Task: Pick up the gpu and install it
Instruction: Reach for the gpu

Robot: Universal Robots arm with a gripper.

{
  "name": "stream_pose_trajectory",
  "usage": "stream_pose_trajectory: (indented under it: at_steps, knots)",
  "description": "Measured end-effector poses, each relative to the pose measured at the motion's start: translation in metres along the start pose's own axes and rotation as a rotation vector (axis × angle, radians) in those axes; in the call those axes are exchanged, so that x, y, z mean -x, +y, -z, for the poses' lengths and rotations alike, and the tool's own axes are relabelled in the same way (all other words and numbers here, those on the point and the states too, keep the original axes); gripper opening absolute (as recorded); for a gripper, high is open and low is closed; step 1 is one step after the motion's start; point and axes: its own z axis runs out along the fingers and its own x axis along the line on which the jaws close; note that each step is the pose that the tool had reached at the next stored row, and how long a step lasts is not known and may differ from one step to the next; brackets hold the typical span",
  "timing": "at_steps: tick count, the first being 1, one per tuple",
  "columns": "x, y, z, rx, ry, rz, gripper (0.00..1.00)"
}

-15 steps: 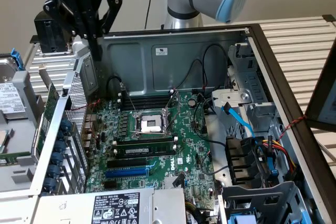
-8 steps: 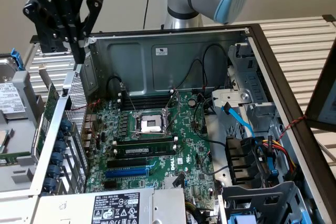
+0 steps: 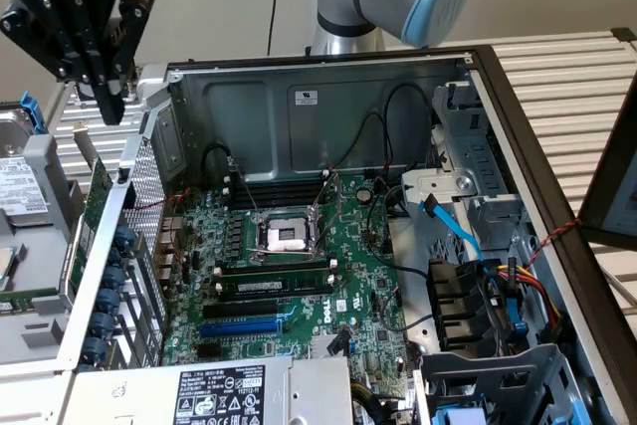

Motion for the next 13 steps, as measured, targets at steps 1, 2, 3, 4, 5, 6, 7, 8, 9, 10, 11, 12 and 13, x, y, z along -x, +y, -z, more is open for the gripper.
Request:
stream_pose_trajectory:
  at_steps: [1, 2, 3, 4, 5, 6, 7, 8, 9, 10, 11, 12, 13]
  knots:
    - [-0.005, -0.0003, 0.0002, 0.0, 0.0001, 0.0, 0.11]
    - [-0.009, -0.0005, 0.0003, 0.0, 0.0001, 0.0, 0.11]
    - [-0.014, -0.0008, 0.0003, 0.0002, 0.0, 0.0, 0.11]
    - [-0.018, -0.001, 0.0004, 0.0003, 0.0001, 0.0, 0.11]
    - [-0.023, -0.0012, 0.0005, 0.0006, 0.0002, 0.0, 0.11]
    - [-0.027, -0.0013, 0.0007, 0.0011, 0.0002, 0.0, 0.11]
    - [-0.032, -0.0014, 0.0008, 0.0025, 0.0003, 0.0, 0.11]
    - [-0.036, -0.0016, 0.0009, 0.005, 0.0004, 0.0, 0.11]
    - [-0.041, -0.0019, 0.0009, 0.0086, 0.0006, 0.0, 0.11]
    - [-0.046, -0.0023, 0.0008, 0.0122, 0.0009, -0.001, 0.11]
    - [-0.05, -0.0026, 0.0005, 0.0145, 0.0011, -0.001, 0.11]
    - [-0.055, -0.0029, -0.0001, 0.018, 0.0011, -0.001, 0.11]
    - [-0.059, -0.0031, -0.0006, 0.0206, 0.0008, -0.001, 0.11]
